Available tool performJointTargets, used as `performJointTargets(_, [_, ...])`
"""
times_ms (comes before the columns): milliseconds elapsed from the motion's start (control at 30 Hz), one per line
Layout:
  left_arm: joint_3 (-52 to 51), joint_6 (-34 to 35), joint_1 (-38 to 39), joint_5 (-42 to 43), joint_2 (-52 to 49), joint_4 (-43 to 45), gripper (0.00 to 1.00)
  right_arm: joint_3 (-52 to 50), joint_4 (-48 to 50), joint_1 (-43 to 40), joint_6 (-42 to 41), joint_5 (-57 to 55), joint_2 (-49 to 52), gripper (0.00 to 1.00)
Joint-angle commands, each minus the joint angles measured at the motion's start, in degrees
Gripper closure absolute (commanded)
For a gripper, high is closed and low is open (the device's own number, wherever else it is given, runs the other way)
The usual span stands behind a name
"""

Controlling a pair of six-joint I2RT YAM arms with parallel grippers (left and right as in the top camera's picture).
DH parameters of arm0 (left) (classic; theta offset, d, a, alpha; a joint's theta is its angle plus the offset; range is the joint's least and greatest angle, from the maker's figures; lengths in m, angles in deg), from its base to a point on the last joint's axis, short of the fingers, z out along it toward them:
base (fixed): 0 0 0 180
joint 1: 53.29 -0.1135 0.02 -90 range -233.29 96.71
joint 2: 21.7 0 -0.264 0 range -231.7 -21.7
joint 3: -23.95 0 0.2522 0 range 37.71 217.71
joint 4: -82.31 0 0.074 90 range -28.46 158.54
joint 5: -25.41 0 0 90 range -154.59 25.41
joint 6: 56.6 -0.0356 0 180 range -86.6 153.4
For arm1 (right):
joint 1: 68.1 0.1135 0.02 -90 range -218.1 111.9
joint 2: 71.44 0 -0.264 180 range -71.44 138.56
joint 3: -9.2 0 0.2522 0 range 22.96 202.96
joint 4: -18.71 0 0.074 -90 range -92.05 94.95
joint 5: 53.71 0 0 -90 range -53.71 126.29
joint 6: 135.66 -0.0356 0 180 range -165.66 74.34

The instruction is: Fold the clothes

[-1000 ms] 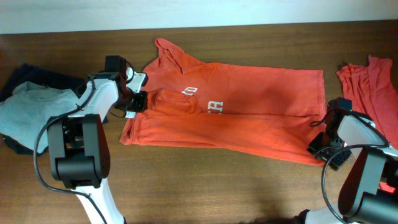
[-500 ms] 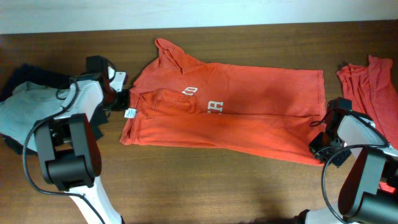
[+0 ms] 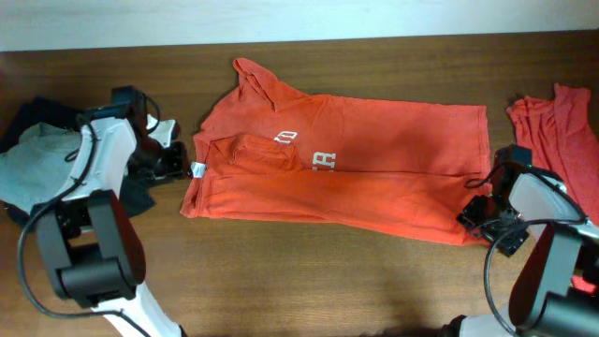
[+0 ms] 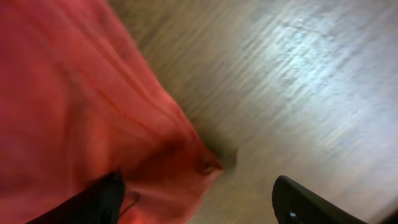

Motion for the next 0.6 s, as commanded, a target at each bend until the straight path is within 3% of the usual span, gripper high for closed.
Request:
performJointTargets(0, [0.96, 3.34, -0.7, 0.22, 8.33, -3.04, 0.59, 1.66, 0.11, -0.04, 1.42, 4.42, -7.63, 0.17])
performJointTargets(133, [-0.72, 7.19, -0.68, -3.8, 14.34, -4.83, 0.56, 1.77, 0.59, 0.02, 2.97, 10.25, -16.17, 0.13])
performJointTargets(267, [-7.87, 10.69, -0.52, -1.79, 19.21, -4.46, 0.51, 1.77, 1.64, 0.07, 8.31, 20.44, -24.33, 0.1])
performJointTargets(367, [-20.09, 16.46, -0.52, 2.01, 20.44, 1.49, 0.5, 1.77, 0.92, 0.07, 8.35, 23.47, -27.19, 0.07])
performJointTargets(567, [-30.58, 28.28, -0.68, 2.21, 20.44, 12.59, 0.46, 1.75, -0.59, 0.07, 8.35, 23.5, -25.92, 0.07])
